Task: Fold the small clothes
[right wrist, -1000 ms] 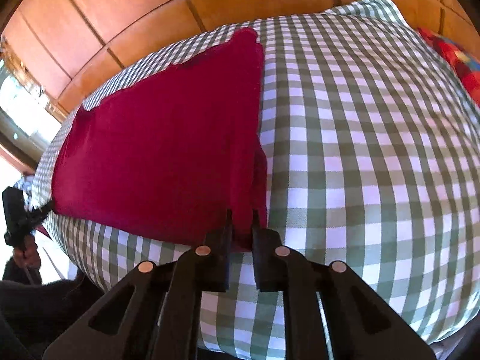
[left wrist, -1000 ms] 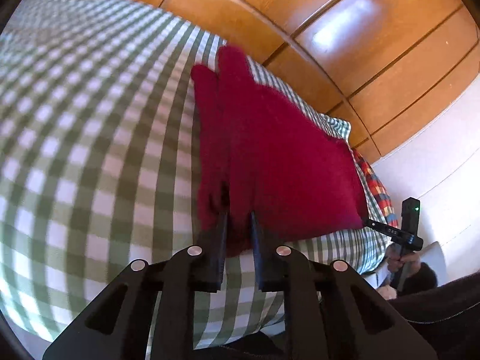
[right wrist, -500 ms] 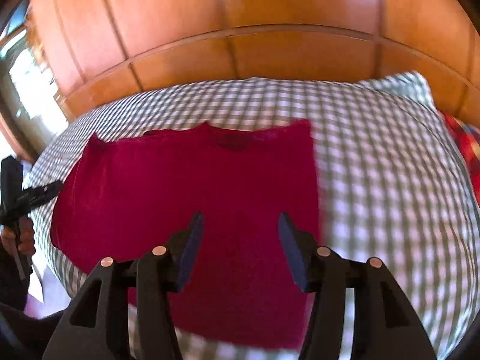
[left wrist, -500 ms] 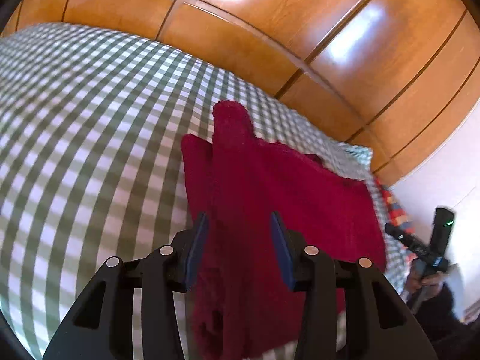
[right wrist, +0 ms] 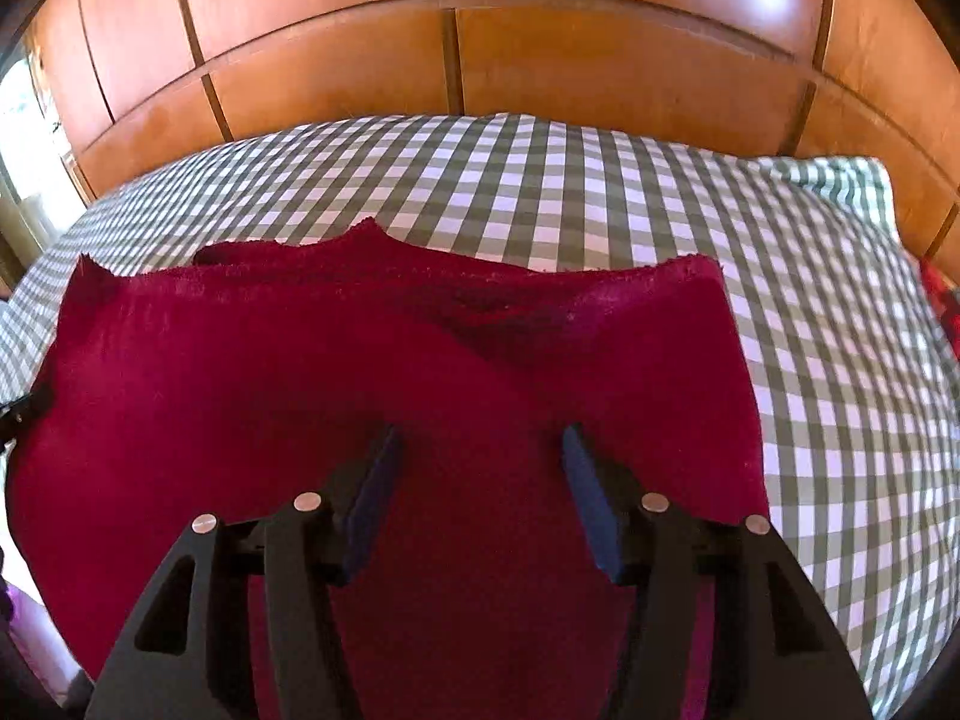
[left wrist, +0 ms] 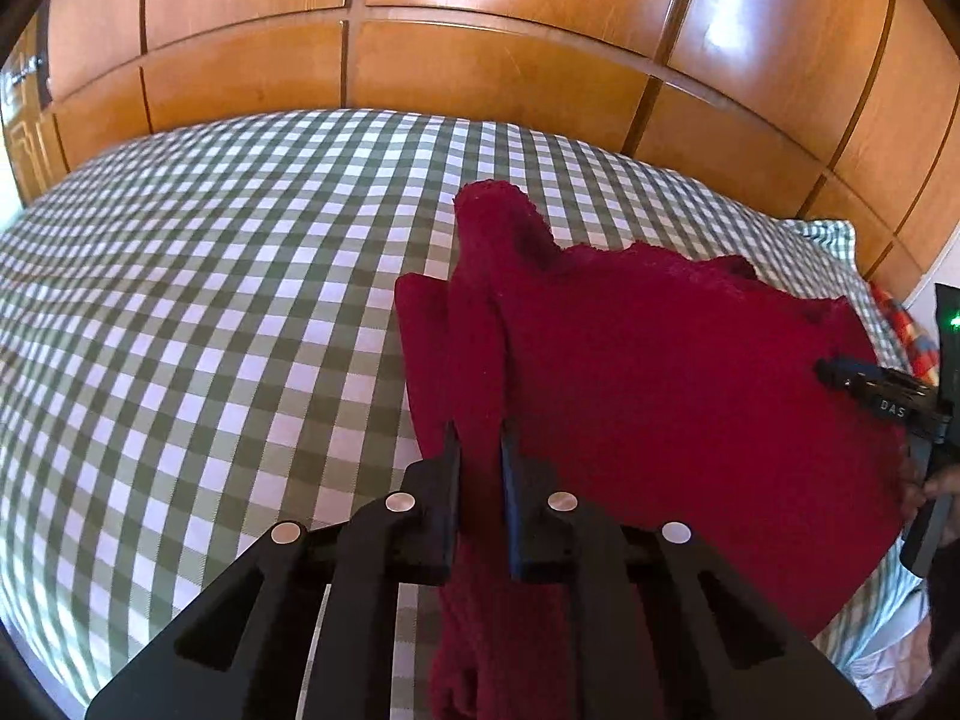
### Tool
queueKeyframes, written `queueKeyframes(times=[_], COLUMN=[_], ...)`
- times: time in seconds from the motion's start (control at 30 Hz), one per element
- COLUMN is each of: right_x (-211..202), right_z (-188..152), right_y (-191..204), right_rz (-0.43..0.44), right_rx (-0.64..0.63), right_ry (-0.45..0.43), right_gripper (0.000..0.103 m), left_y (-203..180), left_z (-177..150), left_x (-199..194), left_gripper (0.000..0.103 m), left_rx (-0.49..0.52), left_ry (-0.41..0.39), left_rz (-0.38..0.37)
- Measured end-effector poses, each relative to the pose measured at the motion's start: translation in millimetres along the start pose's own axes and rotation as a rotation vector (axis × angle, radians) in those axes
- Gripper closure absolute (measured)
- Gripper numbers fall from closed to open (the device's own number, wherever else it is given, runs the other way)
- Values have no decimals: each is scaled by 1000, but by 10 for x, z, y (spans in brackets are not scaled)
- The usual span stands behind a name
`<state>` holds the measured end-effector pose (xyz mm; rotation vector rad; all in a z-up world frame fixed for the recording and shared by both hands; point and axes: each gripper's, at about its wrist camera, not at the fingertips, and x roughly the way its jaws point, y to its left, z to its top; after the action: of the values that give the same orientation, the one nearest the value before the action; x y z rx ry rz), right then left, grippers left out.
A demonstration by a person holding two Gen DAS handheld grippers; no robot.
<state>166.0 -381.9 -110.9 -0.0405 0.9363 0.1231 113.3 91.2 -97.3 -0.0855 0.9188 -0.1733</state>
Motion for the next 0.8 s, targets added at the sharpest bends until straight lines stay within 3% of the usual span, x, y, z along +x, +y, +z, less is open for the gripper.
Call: queueKeyframes(times=[0.23, 0.4, 0.57, 0.6, 0.67, 0.73, 0.8], right_x=[-157, -150, 71, 151, 231, 246, 241], right_z=[133, 396, 550, 556, 541, 514, 500], right_y=[112, 357, 672, 741, 830, 906, 937], right_rz=[-18, 45, 78, 76, 82, 73, 55], right_rx=[-42, -89, -189, -217, -253, -292, -309], right_ry=[-21, -54, -14, 15, 49, 45, 37], right_gripper=[48, 47, 49, 55, 87, 102, 103], left_y=[-35, -30, -54, -54, -52, -49, -47], left_z=[-19, -11, -18, -19, -21, -18, -16], left_x=[-17, -2, 10, 10, 14, 19, 19], left_gripper=[92, 92, 92, 92, 92, 92, 92], left_rx=[17, 18, 34, 32, 29, 30, 30], left_ry=[-6, -8, -12, -12, -13, -12, -12], left_rz=[22, 22, 30, 29, 27, 25, 25])
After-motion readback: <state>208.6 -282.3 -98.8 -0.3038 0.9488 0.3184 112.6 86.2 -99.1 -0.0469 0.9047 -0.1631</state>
